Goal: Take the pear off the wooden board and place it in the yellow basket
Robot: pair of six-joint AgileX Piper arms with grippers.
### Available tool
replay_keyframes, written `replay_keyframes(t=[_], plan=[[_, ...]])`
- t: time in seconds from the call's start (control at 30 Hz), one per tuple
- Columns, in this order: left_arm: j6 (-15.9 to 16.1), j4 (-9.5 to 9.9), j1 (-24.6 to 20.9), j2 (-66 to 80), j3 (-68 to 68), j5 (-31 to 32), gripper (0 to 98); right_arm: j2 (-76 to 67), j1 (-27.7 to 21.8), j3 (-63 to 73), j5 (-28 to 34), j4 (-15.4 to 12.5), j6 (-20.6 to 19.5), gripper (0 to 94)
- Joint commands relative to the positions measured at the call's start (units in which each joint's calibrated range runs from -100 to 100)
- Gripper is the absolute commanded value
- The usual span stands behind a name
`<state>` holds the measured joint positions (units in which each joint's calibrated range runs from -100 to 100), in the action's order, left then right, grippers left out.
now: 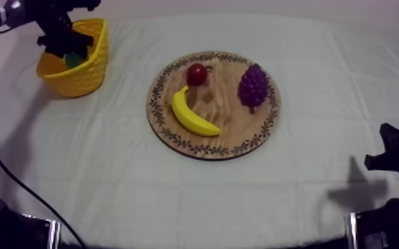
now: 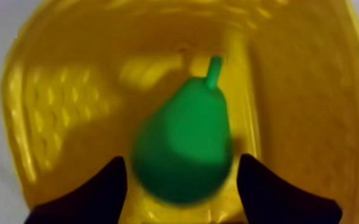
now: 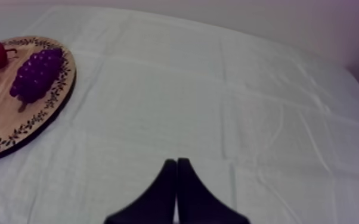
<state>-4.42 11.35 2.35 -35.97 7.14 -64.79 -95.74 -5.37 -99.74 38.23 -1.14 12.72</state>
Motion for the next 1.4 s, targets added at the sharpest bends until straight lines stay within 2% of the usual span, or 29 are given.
replay_keyframes(t=[0.0,0.1,0.17,0.2,0.27,0.3,0.37,0.43,0.53,0.7,0.93,1.37], plan=[[0.4,-0.24,-0.1,0.2,-0.3,0.6,74.0,0.0,0.0,0.0,0.0,0.0,0.0,0.3],[0.7,-0.66,-0.2,1.2,-1.3,2.1,73.5,0.0,0.0,0.0,0.0,0.0,0.0,0.3],[0.8,-1.01,-0.2,2.3,-2.0,2.8,67.9,0.0,0.0,0.0,0.0,0.0,0.0,0.3],[1.1,-1.28,-0.2,3.1,-2.5,3.3,60.7,0.0,0.0,0.0,0.0,0.0,0.0,0.3],[2.0,-1.67,0.2,5.4,-4.3,4.9,34.0,0.0,0.0,0.0,0.0,0.0,0.0,0.3],[2.4,-1.72,0.5,6.9,-5.6,5.7,23.8,0.0,0.0,0.0,0.0,0.0,0.0,0.3],[2.9,-1.81,1.2,10.8,-8.5,7.2,11.7,0.0,0.0,0.0,0.0,0.0,0.0,0.3],[3.2,-1.96,1.8,15.6,-11.7,8.6,5.7,0.0,0.0,0.0,0.0,0.0,0.0,0.3],[2.8,-1.69,3.2,23.3,-16.9,10.2,2.0,0.0,0.0,0.0,0.0,0.0,0.0,0.3],[0.8,-0.18,6.1,37.3,-26.7,13.5,0.3,0.0,0.0,0.0,0.0,0.0,0.0,0.3],[-1.4,0.21,8.2,55.6,-41.4,18.0,0.0,0.0,0.0,0.0,0.0,0.0,0.0,0.3],[-5.1,-0.51,7.1,92.3,-78.5,28.8,0.0,0.0,0.0,0.0,0.0,0.0,0.0,0.3]])
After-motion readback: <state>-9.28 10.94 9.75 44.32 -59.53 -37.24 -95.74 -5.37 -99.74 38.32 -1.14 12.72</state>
